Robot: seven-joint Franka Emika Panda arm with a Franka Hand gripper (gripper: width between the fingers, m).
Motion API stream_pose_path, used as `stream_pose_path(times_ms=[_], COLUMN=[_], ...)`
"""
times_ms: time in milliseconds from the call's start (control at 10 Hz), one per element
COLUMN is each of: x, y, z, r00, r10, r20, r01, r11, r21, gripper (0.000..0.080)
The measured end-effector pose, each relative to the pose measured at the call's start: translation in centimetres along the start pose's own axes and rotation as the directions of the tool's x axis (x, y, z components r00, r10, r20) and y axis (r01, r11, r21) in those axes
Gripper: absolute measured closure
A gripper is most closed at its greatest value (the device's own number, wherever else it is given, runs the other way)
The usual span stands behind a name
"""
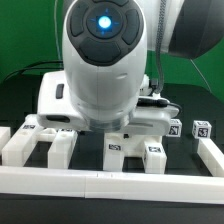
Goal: Assemble chair
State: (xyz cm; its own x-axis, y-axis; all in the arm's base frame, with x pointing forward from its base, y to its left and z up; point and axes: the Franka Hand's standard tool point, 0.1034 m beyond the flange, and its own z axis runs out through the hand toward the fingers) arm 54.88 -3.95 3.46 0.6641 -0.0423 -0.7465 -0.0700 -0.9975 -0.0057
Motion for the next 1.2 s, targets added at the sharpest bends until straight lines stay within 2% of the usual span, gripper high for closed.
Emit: stream_pose_path(times_ms=[100,300,500,700,800,900,1000,1100,1200], x=[0.3,0.2,-0.6,-1.3,-2.3,-4.1,-4.3,-3.9,-4.5], y=[0.4,0.4,0.6,0.9,1.4,2.5,3.2,4.3,5.9], z=[-0.7,-3.2,-5.3,-6.5,-7.9,-8.8,-8.3,-8.8,-9.3], r00=[1.0,0.999,0.997,0.994,0.987,0.986,0.984,0.967,0.924], r10=[0.004,-0.006,-0.015,-0.04,-0.065,-0.061,-0.062,-0.083,-0.09], r20=[-0.017,-0.051,-0.082,-0.106,-0.146,-0.155,-0.166,-0.241,-0.371], r01=[-0.004,0.006,0.015,0.04,0.066,0.063,0.066,0.087,0.098], r11=[1.0,1.0,1.0,0.999,0.998,0.998,0.998,0.996,0.995], r21=[0.004,0.002,0.006,0.002,0.003,0.013,0.019,0.009,0.003], gripper=[0.015,0.015,0.015,0.015,0.015,0.015,0.015,0.015,0.015])
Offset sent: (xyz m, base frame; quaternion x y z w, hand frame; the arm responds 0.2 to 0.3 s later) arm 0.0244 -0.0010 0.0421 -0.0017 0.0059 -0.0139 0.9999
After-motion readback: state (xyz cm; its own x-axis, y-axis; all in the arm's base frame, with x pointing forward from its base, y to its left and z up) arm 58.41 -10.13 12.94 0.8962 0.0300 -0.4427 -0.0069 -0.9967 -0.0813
